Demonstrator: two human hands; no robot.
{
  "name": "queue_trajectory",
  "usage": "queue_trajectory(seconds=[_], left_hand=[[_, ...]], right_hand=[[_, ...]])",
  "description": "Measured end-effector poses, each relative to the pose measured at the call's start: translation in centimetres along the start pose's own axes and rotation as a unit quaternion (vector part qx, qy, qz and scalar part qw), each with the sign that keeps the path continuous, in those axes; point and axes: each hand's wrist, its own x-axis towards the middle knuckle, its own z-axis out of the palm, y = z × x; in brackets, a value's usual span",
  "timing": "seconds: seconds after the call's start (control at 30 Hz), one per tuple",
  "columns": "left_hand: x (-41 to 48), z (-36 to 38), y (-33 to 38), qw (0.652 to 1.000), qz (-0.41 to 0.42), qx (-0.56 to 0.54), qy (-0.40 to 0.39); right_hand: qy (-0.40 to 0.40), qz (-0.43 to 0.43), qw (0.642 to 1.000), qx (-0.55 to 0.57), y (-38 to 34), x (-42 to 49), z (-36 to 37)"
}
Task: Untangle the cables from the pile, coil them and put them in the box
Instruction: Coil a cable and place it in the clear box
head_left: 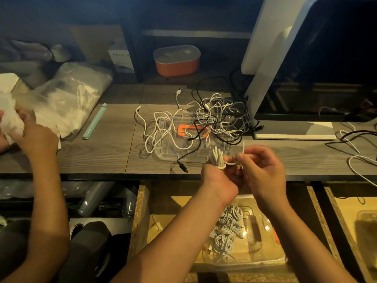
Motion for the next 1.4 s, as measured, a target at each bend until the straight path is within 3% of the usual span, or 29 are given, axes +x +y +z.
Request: queue_trajectory(seconds=[0.07, 0.13, 0.27, 0.37, 0.47, 0.6, 0.67, 0.83, 1.1, 1.4], left_hand=[[-0.1, -0.1, 0.2, 1.0, 0.003, -0.015, -0.009], [-0.1, 0.0, 0.4, 0.999, 0.008, -0.032, -0.013], [0.1, 0.0, 0.4, 0.998, 0.048, -0.022, 0.019], [-0.2, -0.1, 0.1, 0.989, 0.134, 0.059, 0.02], [-0.3, -0.3, -0.3, 0.954, 0.246, 0.168, 0.029], [-0.4, -0.7, -1.0, 0.925, 0.305, 0.222, 0.042], [-0.4, -0.9, -1.5, 0.928, 0.3, 0.219, 0.03], [-0.2, -1.4, -1.4, 0.94, 0.271, 0.209, 0.009], [-0.8, -1.8, -0.5, 0.9, 0.322, 0.293, 0.024], [-0.4, -2.5, -0.4, 0.897, 0.308, 0.316, 0.017]], right_hand=[[-0.067, -0.086, 0.986, -0.13, 0.1, 0.4, -0.9], [-0.103, -0.181, 0.94, -0.27, 0.4, 0.9, -1.8], [-0.146, -0.272, 0.883, -0.353, 0.8, 0.8, -2.3], [-0.115, -0.226, 0.922, -0.293, 1.2, 0.1, -2.2], [-0.085, -0.152, 0.967, -0.186, 1.2, -0.7, -2.0], [-0.041, -0.014, 0.999, -0.029, 1.1, -1.6, -1.3], [-0.031, 0.035, 0.999, 0.028, 1.0, -1.9, -1.1], [-0.071, 0.05, 0.993, 0.076, 0.7, -2.1, -1.3], [-0.111, 0.098, 0.98, 0.133, 1.0, -2.1, -1.5], [-0.139, 0.11, 0.979, 0.1, -0.1, -1.6, -1.9]])
